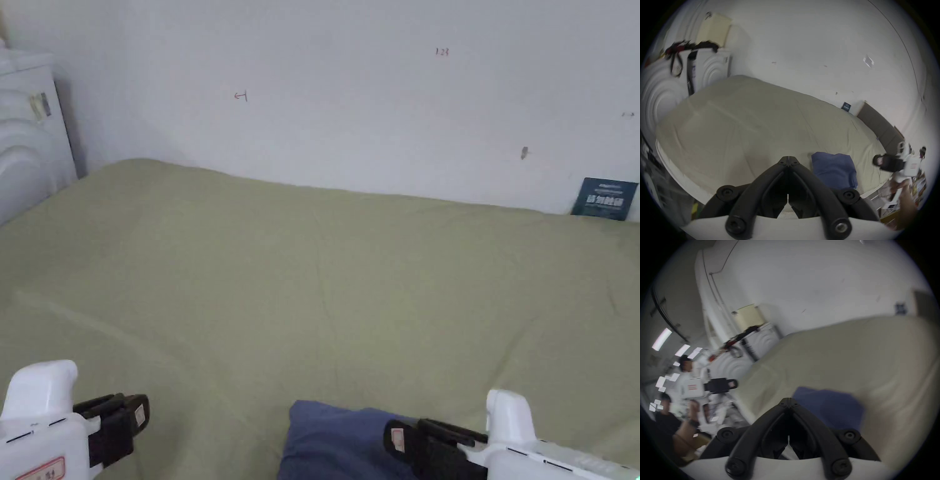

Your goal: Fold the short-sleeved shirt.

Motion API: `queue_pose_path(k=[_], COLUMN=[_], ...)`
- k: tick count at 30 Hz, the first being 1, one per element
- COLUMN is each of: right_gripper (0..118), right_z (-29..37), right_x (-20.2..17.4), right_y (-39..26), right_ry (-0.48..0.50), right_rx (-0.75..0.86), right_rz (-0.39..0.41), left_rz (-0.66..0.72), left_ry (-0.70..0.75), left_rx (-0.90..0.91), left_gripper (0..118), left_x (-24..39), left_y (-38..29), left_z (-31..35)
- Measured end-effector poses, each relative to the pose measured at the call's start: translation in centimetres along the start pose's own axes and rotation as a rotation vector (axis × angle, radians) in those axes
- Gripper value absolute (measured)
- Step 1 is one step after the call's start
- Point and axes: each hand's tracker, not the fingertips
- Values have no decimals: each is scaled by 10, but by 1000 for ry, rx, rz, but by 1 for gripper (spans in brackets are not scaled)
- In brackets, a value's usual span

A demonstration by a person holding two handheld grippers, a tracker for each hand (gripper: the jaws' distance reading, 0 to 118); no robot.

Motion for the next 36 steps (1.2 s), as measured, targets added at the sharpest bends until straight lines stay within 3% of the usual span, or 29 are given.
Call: queue_pose_path(k=[2, 4, 7, 10, 13, 14, 15, 16, 17, 18, 20, 21, 26, 28, 31, 33, 36], right_gripper=[2, 2, 1, 1, 1, 1, 1, 1, 1, 1, 1, 1, 1, 1, 1, 1, 1], right_z=[-32, -52, -59, -50, -37, -35, -34, -34, -35, -36, -37, -37, -36, -37, -37, -37, -36], right_x=[46, 82, 127, 148, 154, 158, 159, 157, 155, 155, 154, 154, 152, 151, 152, 155, 153], right_y=[-10, -23, -45, -57, -59, -60, -60, -61, -60, -59, -59, -59, -57, -57, -58, -59, -59], right_ry=[144, 133, 151, 141, 149, 158, 154, 160, 158, 157, 159, 162, 153, 150, 159, 160, 153], right_rx=[-130, -220, -250, -237, -217, -218, -212, -211, -217, -219, -224, -224, -227, -229, -225, -223, -220], right_rz=[-187, -309, -412, -499, -503, -514, -523, -526, -521, -517, -516, -516, -499, -499, -508, -510, -503], left_rz=[55, 107, 121, 119, 130, 140, 158, 207, 269, 309, 347, 365, 405, 463, 592, 594, 522], left_ry=[-23, -70, -126, -192, -277, -332, -370, -420, -441, -459, -521, -529, -472, -567, -642, -707, -658], left_rx=[-19, -28, -57, -107, -170, -201, -224, -259, -306, -341, -394, -435, -544, -477, -514, -522, -494], left_gripper=[0, 0, 0, 0, 0, 6, 27, 56, 56, 66, 97, 106, 106, 106, 106, 106, 102], left_x=[-6, -7, -9, -3, 0, -1, 1, -2, -3, -4, -6, -5, 5, 19, 30, 42, 54], left_y=[-5, -8, -10, -12, -15, -16, -18, -19, -21, -23, -31, -33, -54, -55, -65, -75, -75], left_z=[0, -3, -15, -30, -50, -60, -69, -84, -98, -111, -144, -156, -209, -207, -230, -239, -231])
